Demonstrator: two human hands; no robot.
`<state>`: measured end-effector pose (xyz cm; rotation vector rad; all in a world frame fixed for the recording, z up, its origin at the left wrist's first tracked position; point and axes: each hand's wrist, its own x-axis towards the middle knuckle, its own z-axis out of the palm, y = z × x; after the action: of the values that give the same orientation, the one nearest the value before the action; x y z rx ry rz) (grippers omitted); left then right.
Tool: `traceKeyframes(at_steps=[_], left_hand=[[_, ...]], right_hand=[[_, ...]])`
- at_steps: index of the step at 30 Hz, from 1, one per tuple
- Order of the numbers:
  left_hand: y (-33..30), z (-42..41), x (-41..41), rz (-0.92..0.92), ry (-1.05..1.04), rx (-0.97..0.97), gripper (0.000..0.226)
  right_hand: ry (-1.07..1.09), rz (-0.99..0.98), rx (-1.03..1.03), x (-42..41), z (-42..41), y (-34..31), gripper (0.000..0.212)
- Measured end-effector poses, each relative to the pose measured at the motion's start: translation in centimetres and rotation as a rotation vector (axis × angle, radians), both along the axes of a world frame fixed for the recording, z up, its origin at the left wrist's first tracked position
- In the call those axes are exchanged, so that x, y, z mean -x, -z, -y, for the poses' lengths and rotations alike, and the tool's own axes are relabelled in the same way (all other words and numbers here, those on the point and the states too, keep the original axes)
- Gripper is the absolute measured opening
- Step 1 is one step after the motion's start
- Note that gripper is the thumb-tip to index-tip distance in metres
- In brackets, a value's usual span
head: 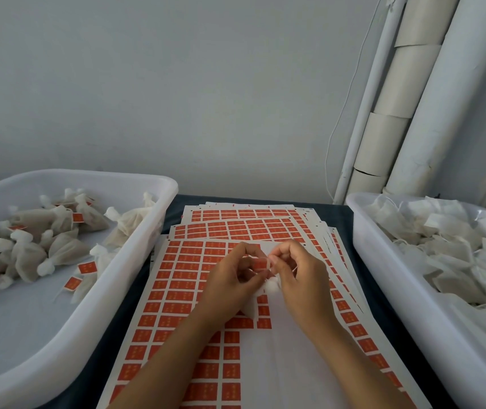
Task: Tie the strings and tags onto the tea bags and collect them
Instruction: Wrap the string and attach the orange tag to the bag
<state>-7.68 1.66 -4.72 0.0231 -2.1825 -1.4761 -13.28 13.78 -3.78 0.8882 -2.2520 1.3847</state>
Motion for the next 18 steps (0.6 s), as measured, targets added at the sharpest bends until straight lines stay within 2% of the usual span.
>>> traceKeyframes(at_steps=[4,7,11,18], left_hand=[[-0.4,0.6,-0.4,0.112,0.12,-0.264,0.04],[-0.7,0.7,-0.5,0.205,0.072,-0.376,0.021],[-0.8,0.3,-0.3,0.237,0.059,-0.35,0.026],[-0.9,0.3,-0.1,0.17,0.054,-0.344,0.018]], right_hand=[[-0.076,0.061,0.124,0.1,-0.1,-0.1,0.018],[-0.156,0.16,0.189,0.3,-0.3,-0.1,0.013],[-0.204,0.24,0.205,0.9,-0.4,-0.1,0.009],[-0.226,0.3,0.236,1.2,-0.3,0.0,0.008]])
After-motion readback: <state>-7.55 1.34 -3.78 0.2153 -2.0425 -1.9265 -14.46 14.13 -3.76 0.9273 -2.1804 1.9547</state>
